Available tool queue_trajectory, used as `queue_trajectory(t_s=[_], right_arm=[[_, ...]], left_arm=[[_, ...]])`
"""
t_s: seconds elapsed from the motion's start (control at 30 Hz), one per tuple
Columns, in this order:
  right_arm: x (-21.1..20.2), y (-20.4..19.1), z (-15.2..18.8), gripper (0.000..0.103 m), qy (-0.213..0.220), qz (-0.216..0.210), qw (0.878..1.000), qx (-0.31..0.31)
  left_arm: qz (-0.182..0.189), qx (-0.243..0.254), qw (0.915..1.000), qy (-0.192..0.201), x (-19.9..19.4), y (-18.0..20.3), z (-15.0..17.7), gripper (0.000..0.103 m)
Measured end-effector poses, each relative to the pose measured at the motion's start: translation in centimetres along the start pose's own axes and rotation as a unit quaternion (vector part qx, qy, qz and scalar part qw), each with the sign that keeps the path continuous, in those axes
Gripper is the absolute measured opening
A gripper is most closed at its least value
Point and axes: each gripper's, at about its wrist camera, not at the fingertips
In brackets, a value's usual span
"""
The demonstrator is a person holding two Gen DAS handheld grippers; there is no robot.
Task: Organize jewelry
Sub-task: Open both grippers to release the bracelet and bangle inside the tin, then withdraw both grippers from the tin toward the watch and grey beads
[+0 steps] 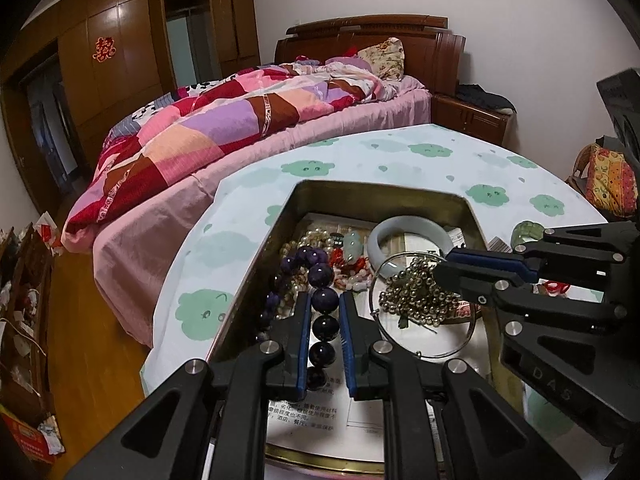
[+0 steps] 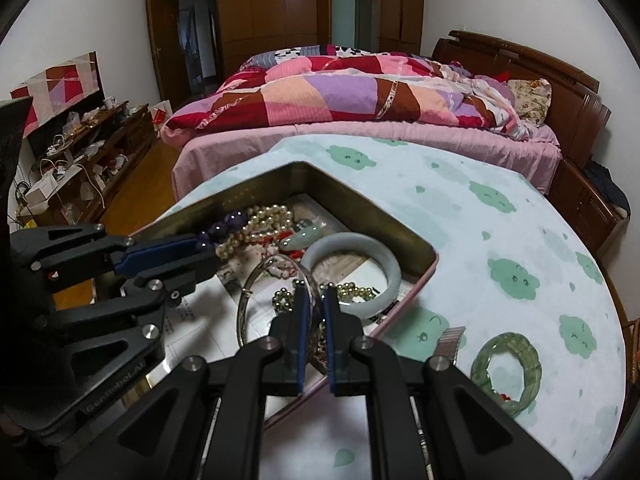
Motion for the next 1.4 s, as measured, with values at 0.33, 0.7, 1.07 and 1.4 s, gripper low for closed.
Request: queue_trajectory(t_s=[0.33, 0.7, 1.07, 1.4], right_arm=[[0.4, -1.0, 0.5, 0.009, -0.002, 0.010, 1.000, -0.015], [0.4, -1.0, 0.4, 0.010, 0.001, 0.001, 1.000, -0.005], [-0.6, 0.1, -0.1, 0.038, 0.016, -0.003, 1.000, 0.018], [-1.0, 0.4, -0.1, 0.041, 0.021, -0.001, 1.000, 0.016]], left_arm=[[-0.002, -0.005, 1.0000, -0.005, 0.2, -0.3, 0.5, 0.014], [-0.013, -0.005, 0.9998, -0.012, 0.3, 0.0, 0.5, 0.016], [-0.036, -0.017, 0.9992, 0.008, -1.4, -0.6, 0.2, 0.053], [-0.043, -0.014, 0.9989, 0.005, -1.5, -0.3, 0.3, 0.054]])
Point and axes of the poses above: each gripper's, at about its wrist camera, not at the fingertips, and x roughly the way its jaws point, y to its right, z to its underside, and after that the axes turned 3 degrees about y, right-handed
